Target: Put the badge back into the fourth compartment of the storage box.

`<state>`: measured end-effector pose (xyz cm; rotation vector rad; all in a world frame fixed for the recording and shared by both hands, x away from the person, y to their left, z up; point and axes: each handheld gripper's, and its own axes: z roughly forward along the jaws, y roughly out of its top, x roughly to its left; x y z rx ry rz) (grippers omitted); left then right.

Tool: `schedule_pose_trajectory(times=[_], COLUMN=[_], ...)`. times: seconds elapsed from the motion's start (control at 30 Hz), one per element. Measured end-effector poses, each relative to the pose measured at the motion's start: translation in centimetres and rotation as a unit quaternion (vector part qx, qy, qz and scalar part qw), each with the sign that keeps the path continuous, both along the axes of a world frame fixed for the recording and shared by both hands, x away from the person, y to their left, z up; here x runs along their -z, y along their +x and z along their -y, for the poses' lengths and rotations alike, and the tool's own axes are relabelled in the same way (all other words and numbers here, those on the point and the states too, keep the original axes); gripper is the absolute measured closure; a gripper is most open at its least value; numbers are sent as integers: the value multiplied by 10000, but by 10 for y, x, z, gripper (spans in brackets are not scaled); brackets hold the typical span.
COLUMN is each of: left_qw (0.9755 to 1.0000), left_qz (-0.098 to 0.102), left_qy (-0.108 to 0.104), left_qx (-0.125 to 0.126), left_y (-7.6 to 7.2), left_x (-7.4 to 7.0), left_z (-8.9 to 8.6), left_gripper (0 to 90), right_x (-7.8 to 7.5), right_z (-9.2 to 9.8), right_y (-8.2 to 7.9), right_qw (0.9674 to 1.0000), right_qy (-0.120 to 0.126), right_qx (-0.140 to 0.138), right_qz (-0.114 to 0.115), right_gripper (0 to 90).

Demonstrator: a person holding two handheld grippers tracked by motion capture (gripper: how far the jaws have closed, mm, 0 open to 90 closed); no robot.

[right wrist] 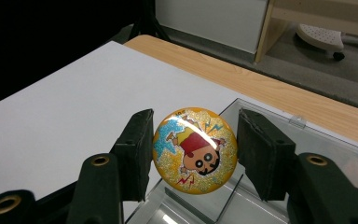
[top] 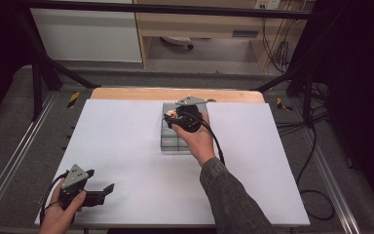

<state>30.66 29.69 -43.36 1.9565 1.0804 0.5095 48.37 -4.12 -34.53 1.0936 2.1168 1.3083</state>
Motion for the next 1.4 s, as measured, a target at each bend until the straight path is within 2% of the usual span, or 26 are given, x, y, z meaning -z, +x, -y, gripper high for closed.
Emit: schedule_pose_trajectory(times=[0.67, 1.4], left_qw=[10000, 10000], left_qz=[-34, -23], left_qy=[38, 23], left_qx=[34, 4], left_y=[0, 0], left_x=[1, 0], left_z=[0, 0], left_gripper=[77, 77], right_x=[14, 31], right_z=[8, 9], right_y=[13, 15], right_qw=[9996, 9985], right_qy=[-81, -187], right_qx=[45, -19], right_qz=[-252, -521], right_gripper=[472, 472])
